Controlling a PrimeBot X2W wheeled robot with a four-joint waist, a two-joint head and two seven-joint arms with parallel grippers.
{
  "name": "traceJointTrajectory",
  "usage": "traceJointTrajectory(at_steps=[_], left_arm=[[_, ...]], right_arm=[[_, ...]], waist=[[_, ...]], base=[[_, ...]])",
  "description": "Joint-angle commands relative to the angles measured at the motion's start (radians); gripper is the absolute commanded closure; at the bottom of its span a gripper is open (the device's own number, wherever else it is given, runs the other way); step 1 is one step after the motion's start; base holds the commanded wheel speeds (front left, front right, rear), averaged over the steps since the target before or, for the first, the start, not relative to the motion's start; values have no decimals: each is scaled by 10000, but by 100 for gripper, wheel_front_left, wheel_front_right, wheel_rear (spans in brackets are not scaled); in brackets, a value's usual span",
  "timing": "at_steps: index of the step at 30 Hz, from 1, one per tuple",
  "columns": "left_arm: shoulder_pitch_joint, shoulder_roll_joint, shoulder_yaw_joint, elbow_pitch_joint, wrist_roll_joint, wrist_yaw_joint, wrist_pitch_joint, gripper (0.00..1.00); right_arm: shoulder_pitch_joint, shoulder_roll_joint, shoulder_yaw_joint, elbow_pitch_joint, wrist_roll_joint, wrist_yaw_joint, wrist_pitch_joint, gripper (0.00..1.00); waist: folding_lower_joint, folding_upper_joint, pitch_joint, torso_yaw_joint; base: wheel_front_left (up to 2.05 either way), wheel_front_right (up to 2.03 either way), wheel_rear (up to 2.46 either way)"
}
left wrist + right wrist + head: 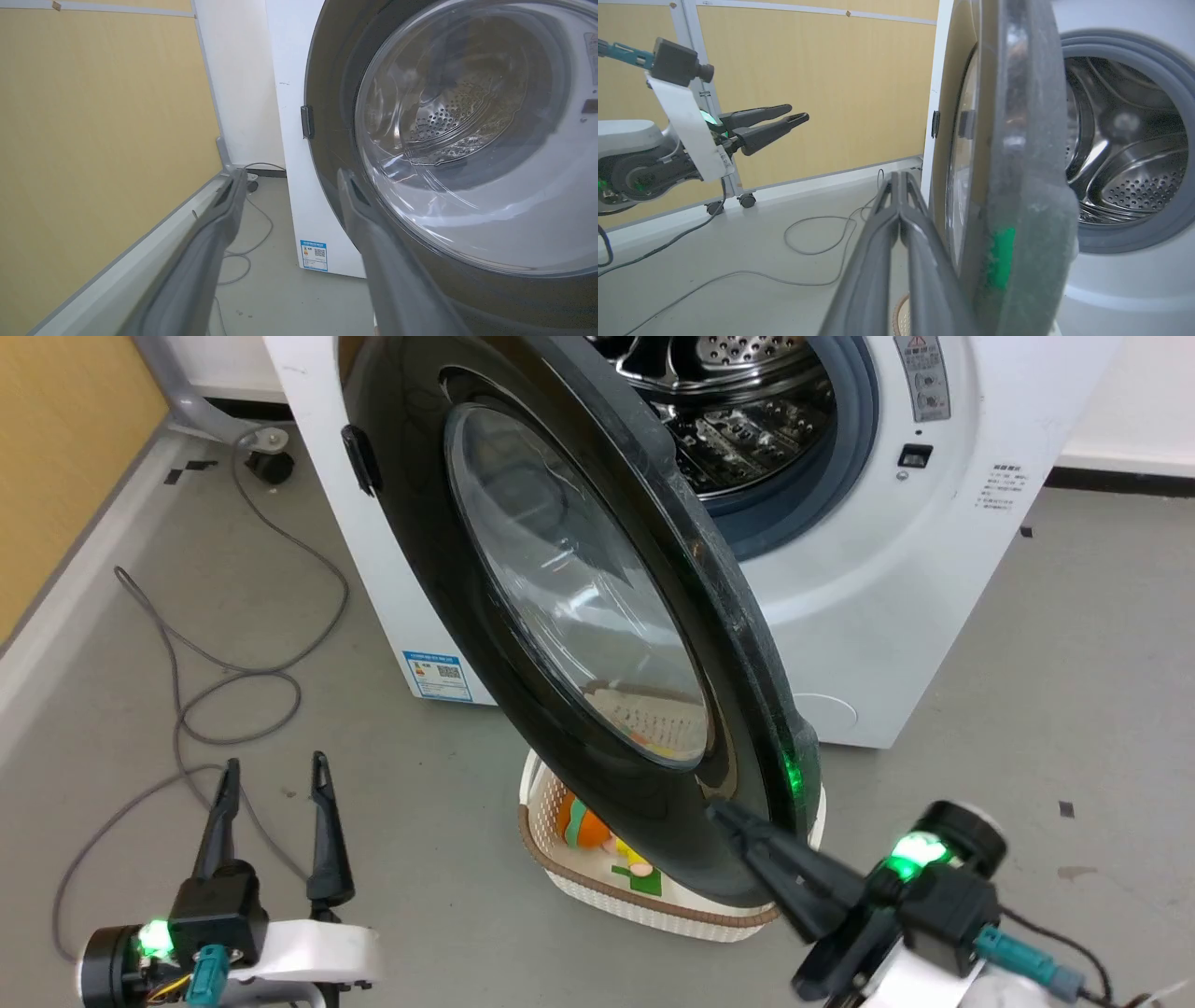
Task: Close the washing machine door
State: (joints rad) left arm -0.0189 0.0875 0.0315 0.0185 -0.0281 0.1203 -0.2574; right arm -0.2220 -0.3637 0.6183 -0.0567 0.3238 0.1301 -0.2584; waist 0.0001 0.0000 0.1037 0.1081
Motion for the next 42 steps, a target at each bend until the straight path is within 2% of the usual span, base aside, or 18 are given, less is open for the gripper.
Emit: traceJointTrajectory(at_steps=[1,11,21,27,35,42], left_arm=[[-80,-20,-62,-32,99,-2,-43,0],[-538,-91,-388,-127,198,38,-43,0],[-1241,-191,-616,-300,123,175,-43,0],[-1578,-266,-813,-407,48,251,-43,0],[-1847,-324,-957,-428,-79,360,-43,0],[-2036,-355,-1080,-424,-177,442,-43,0]], right_arm=[[103,-19,-232,180,-133,6,-34,100],[-414,303,-2084,1007,-43,6,-34,100],[-2134,170,-3642,2033,-50,6,-34,100],[-3530,-149,-4105,3065,-218,6,-34,100],[-5153,-699,-4239,4407,-395,6,-34,100],[-6470,-826,-4286,6034,-276,6,-34,100]], waist=[[-1,0,65,-31],[-1,0,706,-41],[-1,0,1815,220],[-1,0,2390,438],[-1,0,2919,693],[-1,0,3241,886]], base=[[0,0,0],[0,0,0],[0,0,0],[0,0,0],[0,0,0],[0,0,0]])
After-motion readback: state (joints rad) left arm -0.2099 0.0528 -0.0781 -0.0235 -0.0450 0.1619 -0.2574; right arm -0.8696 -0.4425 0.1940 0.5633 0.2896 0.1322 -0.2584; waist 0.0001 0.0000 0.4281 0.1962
